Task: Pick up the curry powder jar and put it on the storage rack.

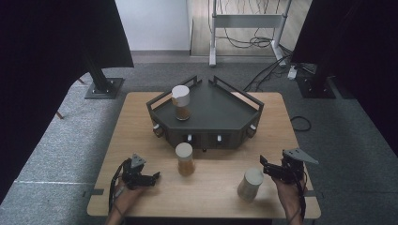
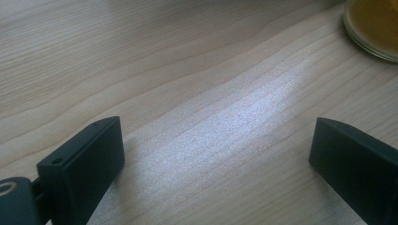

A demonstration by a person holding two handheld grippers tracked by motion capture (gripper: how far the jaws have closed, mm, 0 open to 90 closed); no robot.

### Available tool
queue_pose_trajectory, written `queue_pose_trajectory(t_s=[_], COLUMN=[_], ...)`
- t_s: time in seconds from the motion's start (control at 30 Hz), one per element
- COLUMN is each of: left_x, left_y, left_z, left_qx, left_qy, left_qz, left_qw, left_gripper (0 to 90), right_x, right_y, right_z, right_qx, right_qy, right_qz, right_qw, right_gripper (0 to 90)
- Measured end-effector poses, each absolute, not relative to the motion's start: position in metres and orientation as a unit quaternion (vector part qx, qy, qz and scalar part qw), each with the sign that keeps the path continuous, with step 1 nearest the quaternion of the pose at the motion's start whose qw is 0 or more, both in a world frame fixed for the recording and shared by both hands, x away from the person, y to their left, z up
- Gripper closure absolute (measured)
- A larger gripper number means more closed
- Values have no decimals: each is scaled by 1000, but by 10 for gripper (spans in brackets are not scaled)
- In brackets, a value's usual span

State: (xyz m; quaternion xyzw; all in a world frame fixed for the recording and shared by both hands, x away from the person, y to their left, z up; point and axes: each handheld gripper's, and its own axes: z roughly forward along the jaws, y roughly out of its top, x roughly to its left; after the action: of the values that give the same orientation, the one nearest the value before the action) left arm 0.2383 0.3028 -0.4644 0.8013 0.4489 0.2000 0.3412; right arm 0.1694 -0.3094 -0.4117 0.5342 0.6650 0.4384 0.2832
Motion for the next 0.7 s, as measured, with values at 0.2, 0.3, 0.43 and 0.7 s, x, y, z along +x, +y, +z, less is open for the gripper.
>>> queue_pose_trajectory(t_s=[0.2, 0.3, 0.43, 0.7], left_x=[238, 238, 239, 239], left_y=[303, 303, 304, 304], left_z=[-464, -464, -464, -464], left_qx=[802, 803, 803, 804], left_qy=[448, 447, 445, 444], left_qz=[199, 199, 198, 197], left_qw=[342, 342, 343, 342], left_gripper=[34, 34, 34, 34], right_x=[165, 165, 166, 164], right_y=[-300, -293, -284, -269], right_z=[-395, -387, -379, -371], right_qx=[518, 514, 505, 488], right_qy=[668, 674, 684, 695], right_qz=[451, 448, 443, 448], right_qw=[287, 283, 283, 280], right_gripper=[61, 56, 50, 38])
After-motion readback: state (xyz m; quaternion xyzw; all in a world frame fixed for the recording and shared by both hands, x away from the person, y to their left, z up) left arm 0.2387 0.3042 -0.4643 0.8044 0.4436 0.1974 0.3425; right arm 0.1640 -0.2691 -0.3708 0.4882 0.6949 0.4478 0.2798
